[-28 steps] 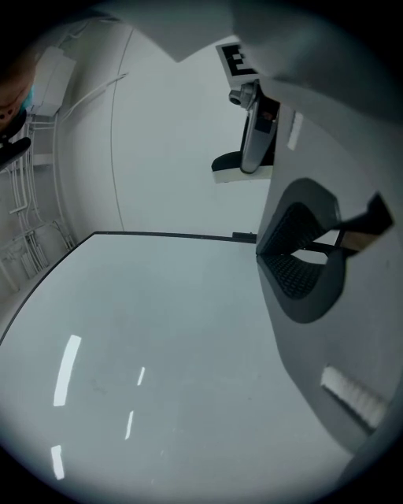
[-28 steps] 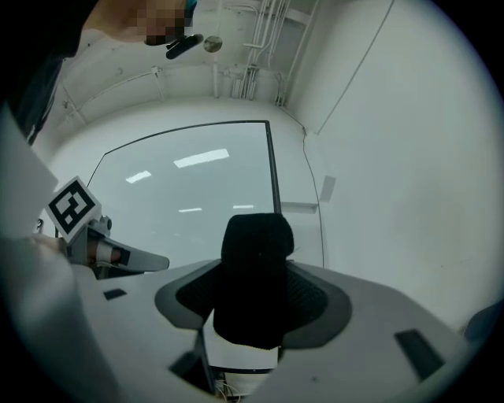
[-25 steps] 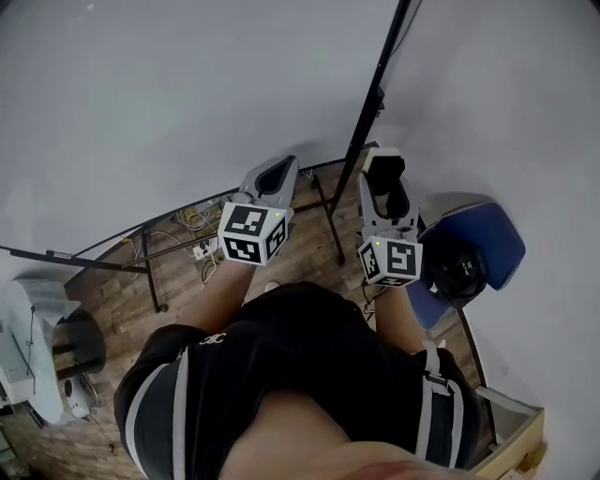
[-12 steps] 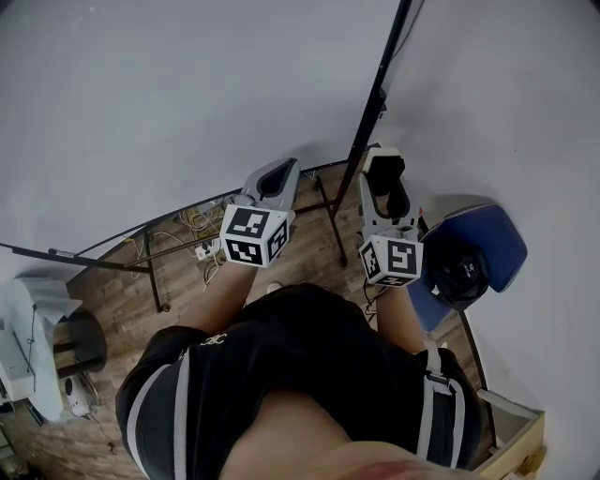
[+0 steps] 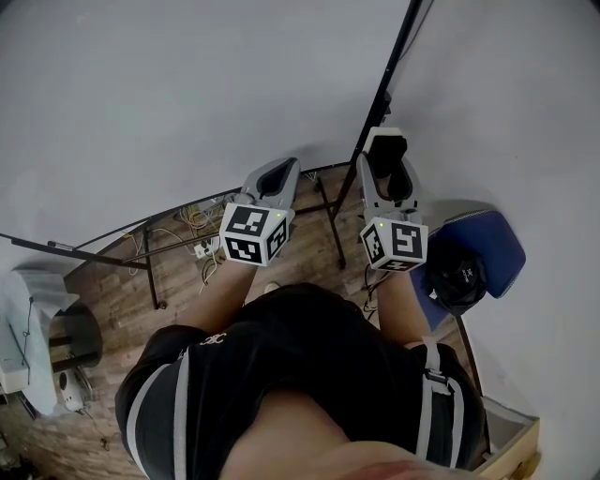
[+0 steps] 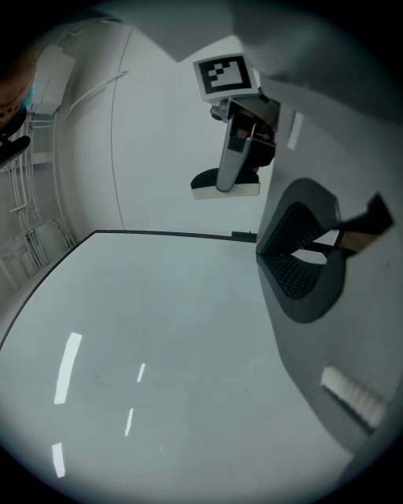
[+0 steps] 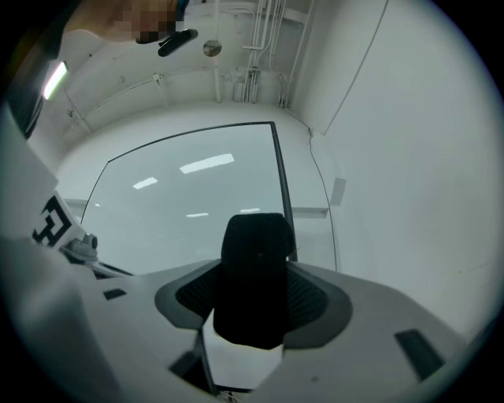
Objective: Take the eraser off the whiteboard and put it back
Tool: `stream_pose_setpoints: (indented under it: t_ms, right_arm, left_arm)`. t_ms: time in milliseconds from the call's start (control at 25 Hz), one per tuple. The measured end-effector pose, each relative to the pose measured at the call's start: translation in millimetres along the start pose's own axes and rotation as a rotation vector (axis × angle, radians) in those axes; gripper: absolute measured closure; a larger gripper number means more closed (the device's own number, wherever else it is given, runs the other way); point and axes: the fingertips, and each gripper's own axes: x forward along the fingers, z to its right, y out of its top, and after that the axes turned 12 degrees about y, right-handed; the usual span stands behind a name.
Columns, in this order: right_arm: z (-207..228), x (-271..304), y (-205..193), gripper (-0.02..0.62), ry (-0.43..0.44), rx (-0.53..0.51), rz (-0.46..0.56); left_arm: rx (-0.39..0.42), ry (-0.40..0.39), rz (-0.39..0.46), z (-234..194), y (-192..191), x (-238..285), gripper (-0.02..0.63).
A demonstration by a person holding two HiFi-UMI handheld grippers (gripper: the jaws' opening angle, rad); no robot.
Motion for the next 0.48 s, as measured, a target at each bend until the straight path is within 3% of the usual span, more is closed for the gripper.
stream_pose_setpoints:
  t_ms: [480]
  right_arm:
    - [38,88,51,0.356,0.037,0.005,0.018]
  left_arm:
    - [-0.015,0.052,0.009,-18,2,-12,0.595]
